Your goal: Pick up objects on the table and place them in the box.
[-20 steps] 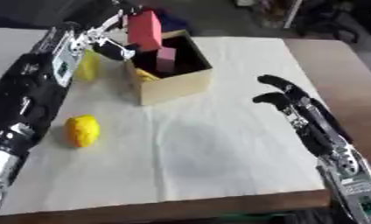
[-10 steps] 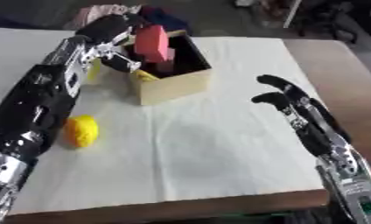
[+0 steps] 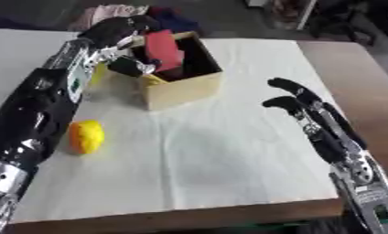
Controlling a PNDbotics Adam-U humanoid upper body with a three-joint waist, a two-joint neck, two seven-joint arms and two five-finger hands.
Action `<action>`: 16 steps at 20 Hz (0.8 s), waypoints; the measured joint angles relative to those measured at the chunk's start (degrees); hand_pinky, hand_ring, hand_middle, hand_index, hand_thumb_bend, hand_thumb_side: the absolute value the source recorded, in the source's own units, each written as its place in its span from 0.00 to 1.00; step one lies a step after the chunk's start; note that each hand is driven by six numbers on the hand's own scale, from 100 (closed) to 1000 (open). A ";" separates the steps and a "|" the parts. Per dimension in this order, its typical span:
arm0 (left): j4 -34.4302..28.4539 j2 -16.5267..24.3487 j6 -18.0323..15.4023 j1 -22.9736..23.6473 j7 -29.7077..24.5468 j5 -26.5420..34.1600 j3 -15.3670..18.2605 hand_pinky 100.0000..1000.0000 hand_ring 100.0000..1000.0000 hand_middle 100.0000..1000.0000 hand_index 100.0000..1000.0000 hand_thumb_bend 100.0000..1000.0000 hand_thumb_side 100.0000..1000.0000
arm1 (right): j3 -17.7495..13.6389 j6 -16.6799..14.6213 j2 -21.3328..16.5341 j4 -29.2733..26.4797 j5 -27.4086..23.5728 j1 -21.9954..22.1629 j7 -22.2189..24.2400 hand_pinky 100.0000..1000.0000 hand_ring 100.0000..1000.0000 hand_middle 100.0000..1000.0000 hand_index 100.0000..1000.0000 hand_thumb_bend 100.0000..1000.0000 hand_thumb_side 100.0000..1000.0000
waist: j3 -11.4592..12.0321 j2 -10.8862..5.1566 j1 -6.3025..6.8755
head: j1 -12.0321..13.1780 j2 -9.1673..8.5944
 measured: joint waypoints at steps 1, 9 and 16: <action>-0.02 0.17 -0.08 0.00 -0.28 -0.15 -0.11 0.87 0.82 0.93 1.00 0.40 0.64 | 0.00 0.00 0.00 0.00 0.00 0.00 0.00 0.86 0.72 0.89 0.92 0.00 0.79 | 0.02 0.00 0.00 | -0.07 0.00; -2.25 2.24 -2.64 0.00 -3.28 0.03 -0.70 0.89 0.84 0.94 1.00 0.44 0.63 | -0.07 0.00 0.00 0.01 0.00 0.02 -0.04 0.86 0.72 0.89 0.92 0.00 0.79 | 0.48 0.00 0.00 | -0.71 0.00; -12.96 13.78 -9.78 1.52 -14.83 13.18 -4.75 0.88 0.83 0.93 0.99 0.46 0.53 | -0.75 0.04 -0.65 0.38 0.07 0.13 -0.59 0.86 0.72 0.89 0.92 0.00 0.79 | 1.98 -0.03 0.03 | -2.47 0.00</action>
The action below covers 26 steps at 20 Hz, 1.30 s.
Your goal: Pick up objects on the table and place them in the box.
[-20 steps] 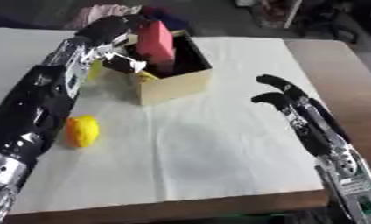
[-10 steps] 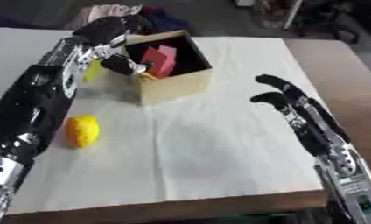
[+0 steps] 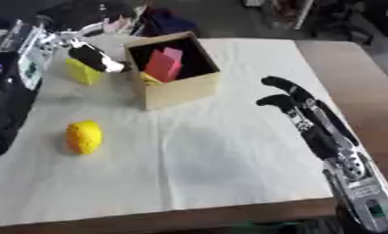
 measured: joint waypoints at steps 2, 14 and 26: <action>-3.65 3.53 -1.11 1.68 -4.19 4.39 -1.74 0.86 0.82 0.92 0.99 0.46 0.55 | -0.01 0.00 -0.31 0.03 0.02 0.02 -0.03 0.86 0.72 0.89 0.92 0.00 0.79 | 0.24 -0.03 0.07 | -0.31 0.00; -15.27 12.99 3.81 11.24 -16.54 15.71 -10.05 0.84 0.80 0.87 0.94 0.58 0.66 | -0.30 -0.06 -0.80 0.31 0.44 0.02 -0.15 0.86 0.72 0.89 0.92 0.00 0.79 | 0.20 -0.03 0.57 | -0.93 0.01; -16.69 14.09 4.96 15.27 -17.69 15.13 -12.23 0.82 0.77 0.85 0.92 0.57 0.48 | -0.34 -0.06 -0.82 0.31 0.47 0.00 -0.15 0.86 0.72 0.89 0.92 0.00 0.79 | 0.18 -0.03 0.67 | -1.23 0.01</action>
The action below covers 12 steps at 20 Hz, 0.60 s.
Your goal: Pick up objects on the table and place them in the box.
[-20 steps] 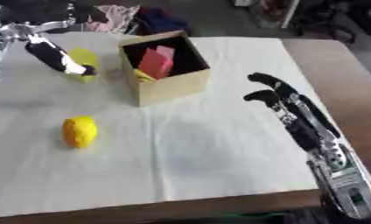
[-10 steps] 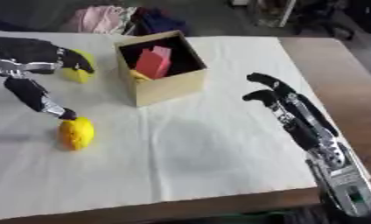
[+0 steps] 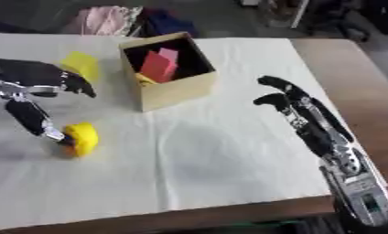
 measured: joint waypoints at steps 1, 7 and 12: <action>0.00 0.00 0.05 0.35 -0.05 -0.02 -0.12 0.82 0.76 0.84 0.92 0.57 0.46 | 0.00 0.00 0.00 0.00 0.00 0.00 0.00 0.86 0.72 0.89 0.92 0.00 0.79 | 0.00 0.00 0.01 | -0.02 0.00; 0.01 0.00 0.61 1.42 -0.61 0.22 -0.47 0.75 0.67 0.76 0.86 0.46 0.35 | 0.00 0.03 0.00 0.00 0.02 -0.01 0.07 0.86 0.72 0.89 0.92 0.00 0.79 | 0.00 0.00 0.01 | -0.22 0.00; 0.02 -0.04 0.74 1.71 -0.74 1.68 -0.47 0.68 0.54 0.60 0.74 0.29 0.31 | 0.00 0.08 0.00 0.00 0.04 -0.02 0.12 0.86 0.72 0.89 0.92 0.00 0.79 | 0.01 0.00 0.01 | -0.27 0.00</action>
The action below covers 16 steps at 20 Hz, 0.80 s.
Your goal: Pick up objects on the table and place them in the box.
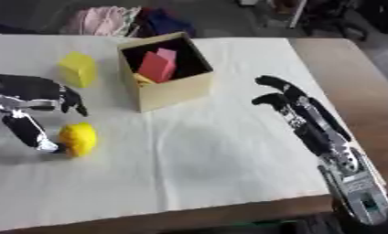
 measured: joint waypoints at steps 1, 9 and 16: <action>0.00 -0.12 0.00 0.00 0.00 0.34 0.01 0.67 0.52 0.57 0.72 0.28 0.31 | 0.00 0.00 0.00 0.00 0.00 0.00 0.00 0.86 0.72 0.89 0.92 0.00 0.79 | 0.00 0.00 0.00 | -0.02 0.00; -0.23 -1.01 -0.04 -0.11 0.04 3.20 0.42 0.61 0.42 0.43 0.58 0.16 0.27 | 0.00 0.00 0.00 0.00 0.01 -0.01 0.02 0.86 0.72 0.89 0.92 0.00 0.79 | -0.03 0.00 0.00 | -0.44 0.00; -2.83 -1.14 -0.36 -5.20 0.36 5.19 3.53 0.61 0.43 0.44 0.59 0.18 0.27 | 0.00 0.01 0.00 0.02 0.01 0.00 0.01 0.86 0.72 0.89 0.92 0.00 0.79 | 0.04 0.00 0.00 | -0.65 0.00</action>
